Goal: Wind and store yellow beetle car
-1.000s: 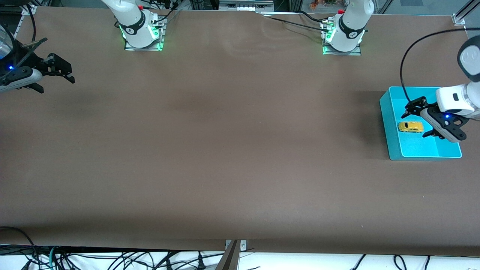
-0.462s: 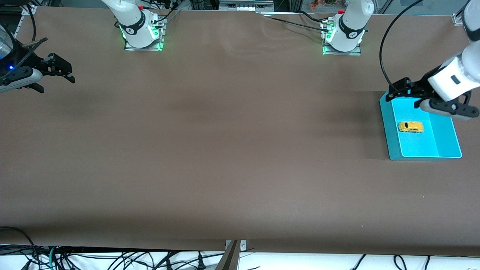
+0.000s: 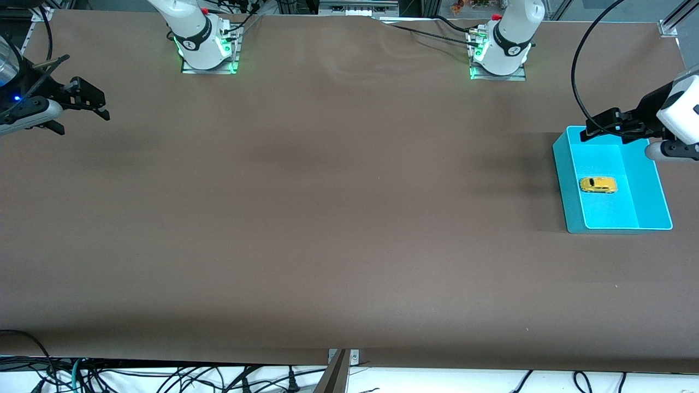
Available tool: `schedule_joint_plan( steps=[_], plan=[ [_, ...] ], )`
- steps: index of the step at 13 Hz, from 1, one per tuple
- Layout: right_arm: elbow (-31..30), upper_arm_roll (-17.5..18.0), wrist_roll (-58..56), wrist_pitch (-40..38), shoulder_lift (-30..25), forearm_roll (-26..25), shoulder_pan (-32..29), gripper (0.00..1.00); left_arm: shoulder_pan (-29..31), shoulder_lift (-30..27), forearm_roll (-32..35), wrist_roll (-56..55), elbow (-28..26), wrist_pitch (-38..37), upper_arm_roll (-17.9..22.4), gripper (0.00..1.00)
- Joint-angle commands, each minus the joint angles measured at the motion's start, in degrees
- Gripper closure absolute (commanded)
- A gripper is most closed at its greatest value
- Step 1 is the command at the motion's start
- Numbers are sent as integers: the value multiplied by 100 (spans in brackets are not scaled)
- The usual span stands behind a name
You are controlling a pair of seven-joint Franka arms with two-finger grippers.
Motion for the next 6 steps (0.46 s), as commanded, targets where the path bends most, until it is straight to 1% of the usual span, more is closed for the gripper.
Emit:
schedule_joint_plan(
  steps=[1,6],
  plan=[
    [88,-4,45,-126,-2,-67,19,0,-103,131,171,179,123,-111,55,0],
    [88,-4,36,-126,-2,-67,19,0,-86,184,171,188,149,-120,55,0]
  ],
)
